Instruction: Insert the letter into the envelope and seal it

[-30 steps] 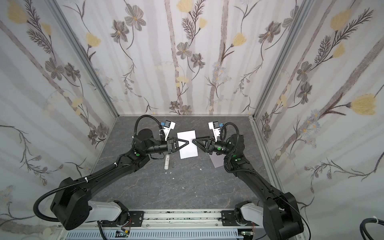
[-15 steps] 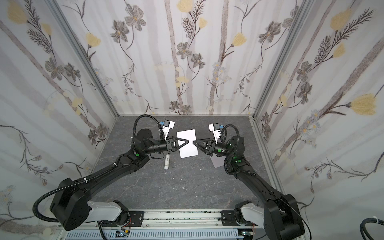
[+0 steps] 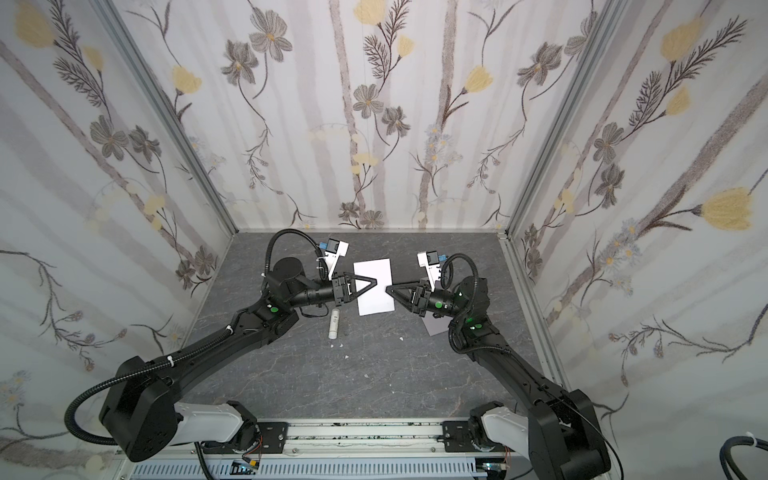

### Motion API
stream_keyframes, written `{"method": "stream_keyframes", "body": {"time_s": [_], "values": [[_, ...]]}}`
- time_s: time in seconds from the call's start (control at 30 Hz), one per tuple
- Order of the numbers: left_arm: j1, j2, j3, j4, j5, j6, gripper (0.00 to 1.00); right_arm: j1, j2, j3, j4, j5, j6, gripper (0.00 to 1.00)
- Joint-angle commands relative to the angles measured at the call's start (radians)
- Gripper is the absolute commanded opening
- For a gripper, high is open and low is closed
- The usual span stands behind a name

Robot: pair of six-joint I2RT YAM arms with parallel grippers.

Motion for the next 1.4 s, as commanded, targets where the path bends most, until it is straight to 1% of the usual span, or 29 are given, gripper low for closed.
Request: {"method": "stream_keyframes", "body": {"time_s": [0.0, 0.03, 0.07, 0.1, 0.13, 0.17, 0.3, 0.33, 0.37, 0.4, 0.43, 0.5, 0.53, 0.6, 0.63, 0.73, 0.8, 0.83, 0.87, 0.9, 0.97, 1.0, 1.07, 1.1, 1.17, 1.23, 1.27, 1.3, 1.37], "values": [[0.002, -0.006, 0.004, 0.045, -0.004, -0.001, 0.0, 0.002, -0.005, -0.014, 0.052, 0.003, 0.019, 0.0], [0.002, -0.007, 0.004, 0.045, -0.007, -0.001, 0.0, 0.001, -0.006, -0.016, 0.049, 0.005, 0.019, 0.03], [0.002, -0.007, 0.004, 0.046, -0.008, -0.001, 0.0, 0.002, -0.009, -0.019, 0.049, 0.006, 0.021, 0.21], [0.002, -0.007, 0.003, 0.047, -0.01, 0.0, 0.0, 0.002, -0.012, -0.022, 0.051, 0.006, 0.021, 0.32], [0.003, -0.005, 0.001, 0.047, -0.011, 0.001, 0.0, 0.002, -0.016, -0.024, 0.049, 0.009, 0.021, 0.41], [0.003, -0.004, 0.001, 0.049, -0.014, 0.0, 0.0, 0.003, -0.02, -0.029, 0.051, 0.011, 0.022, 0.45], [0.003, -0.007, 0.0, 0.051, -0.032, -0.009, 0.0, 0.006, -0.027, -0.045, 0.062, 0.012, 0.027, 0.45], [0.003, -0.009, -0.002, 0.053, -0.038, -0.011, 0.0, 0.008, -0.026, -0.048, 0.067, 0.011, 0.031, 0.41], [0.003, -0.008, -0.004, 0.054, -0.042, -0.011, 0.0, 0.01, -0.026, -0.052, 0.075, 0.009, 0.034, 0.26], [0.003, -0.008, -0.006, 0.055, -0.046, -0.013, 0.0, 0.011, -0.026, -0.056, 0.083, 0.006, 0.038, 0.08], [0.002, -0.008, -0.006, 0.057, -0.05, -0.017, 0.0, 0.014, -0.024, -0.057, 0.087, 0.005, 0.04, 0.0], [0.003, -0.007, -0.008, 0.061, -0.054, -0.025, 0.0, 0.017, -0.023, -0.064, 0.095, 0.008, 0.044, 0.0], [0.003, -0.007, -0.01, 0.062, -0.057, -0.028, 0.0, 0.017, -0.023, -0.065, 0.096, 0.011, 0.047, 0.16], [0.003, -0.009, -0.013, 0.065, -0.065, -0.031, 0.0, 0.018, -0.024, -0.07, 0.103, 0.013, 0.05, 0.39], [0.003, -0.012, -0.015, 0.066, -0.072, -0.033, 0.0, 0.019, -0.026, -0.071, 0.104, 0.013, 0.051, 0.45], [0.003, -0.017, -0.021, 0.07, -0.091, -0.036, 0.0, 0.02, -0.03, -0.076, 0.108, 0.014, 0.054, 0.48], [0.002, -0.022, -0.025, 0.072, -0.104, -0.039, 0.0, 0.023, -0.03, -0.079, 0.109, 0.01, 0.054, 0.42], [0.003, -0.023, -0.026, 0.073, -0.108, -0.04, 0.0, 0.024, -0.028, -0.078, 0.111, 0.006, 0.054, 0.28], [0.003, -0.024, -0.025, 0.073, -0.113, -0.042, 0.0, 0.025, -0.024, -0.077, 0.116, 0.002, 0.057, 0.08], [0.002, -0.026, -0.025, 0.073, -0.115, -0.042, 0.0, 0.026, -0.022, -0.077, 0.121, 0.0, 0.064, 0.0], [0.003, -0.026, -0.025, 0.075, -0.123, -0.048, 0.0, 0.029, -0.02, -0.079, 0.136, -0.002, 0.071, 0.0], [0.003, -0.025, -0.025, 0.076, -0.123, -0.048, 0.0, 0.029, -0.02, -0.078, 0.135, 0.0, 0.073, 0.07], [0.002, -0.026, -0.025, 0.079, -0.128, -0.052, 0.0, 0.03, -0.021, -0.08, 0.137, 0.006, 0.073, 0.34], [0.003, -0.028, -0.026, 0.08, -0.131, -0.055, 0.0, 0.03, -0.021, -0.081, 0.138, 0.008, 0.073, 0.4], [0.003, -0.032, -0.028, 0.081, -0.136, -0.056, 0.0, 0.031, -0.023, -0.081, 0.139, 0.007, 0.073, 0.44], [0.003, -0.036, -0.03, 0.084, -0.142, -0.056, 0.0, 0.033, -0.021, -0.082, 0.14, 0.004, 0.074, 0.41], [0.002, -0.04, -0.031, 0.083, -0.147, -0.058, 0.0, 0.034, -0.021, -0.083, 0.14, 0.002, 0.074, 0.36], [0.002, -0.042, -0.033, 0.085, -0.152, -0.057, 0.0, 0.035, -0.021, -0.084, 0.141, -0.001, 0.076, 0.22], [0.004, -0.043, -0.031, 0.085, -0.154, -0.058, 0.0, 0.036, -0.018, -0.084, 0.139, -0.005, 0.076, 0.0]]}}
